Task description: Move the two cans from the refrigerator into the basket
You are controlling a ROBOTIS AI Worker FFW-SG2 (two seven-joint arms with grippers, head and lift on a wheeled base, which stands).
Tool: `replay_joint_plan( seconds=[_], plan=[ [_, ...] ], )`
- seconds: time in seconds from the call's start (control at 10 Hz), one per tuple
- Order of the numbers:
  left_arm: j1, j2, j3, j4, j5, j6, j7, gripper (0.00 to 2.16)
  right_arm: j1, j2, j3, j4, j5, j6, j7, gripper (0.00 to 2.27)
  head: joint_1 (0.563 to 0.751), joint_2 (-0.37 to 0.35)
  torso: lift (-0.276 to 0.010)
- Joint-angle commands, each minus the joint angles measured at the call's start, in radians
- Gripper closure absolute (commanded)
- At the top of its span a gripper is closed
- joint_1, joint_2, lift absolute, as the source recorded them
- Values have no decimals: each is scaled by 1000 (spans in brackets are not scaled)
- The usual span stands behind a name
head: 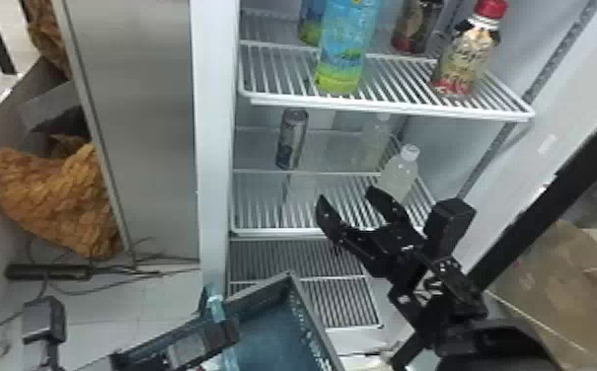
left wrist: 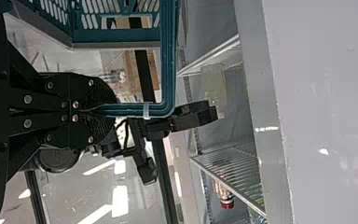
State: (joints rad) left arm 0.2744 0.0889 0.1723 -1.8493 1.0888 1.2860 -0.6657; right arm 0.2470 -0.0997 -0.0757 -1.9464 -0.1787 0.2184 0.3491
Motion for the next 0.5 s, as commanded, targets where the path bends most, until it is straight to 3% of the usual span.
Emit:
replay_joint_plan(
  seconds=[0.0,0.4],
  plan=[
    [0,0,-1,0,0,0,0,1210,-46,2,14,63,3,-37,-9,136,695,-228,-219],
    [0,2,1,0,0,0,0,1210,-173,2,88,230,19,-83,-48,136,695,-203,-219]
  ],
)
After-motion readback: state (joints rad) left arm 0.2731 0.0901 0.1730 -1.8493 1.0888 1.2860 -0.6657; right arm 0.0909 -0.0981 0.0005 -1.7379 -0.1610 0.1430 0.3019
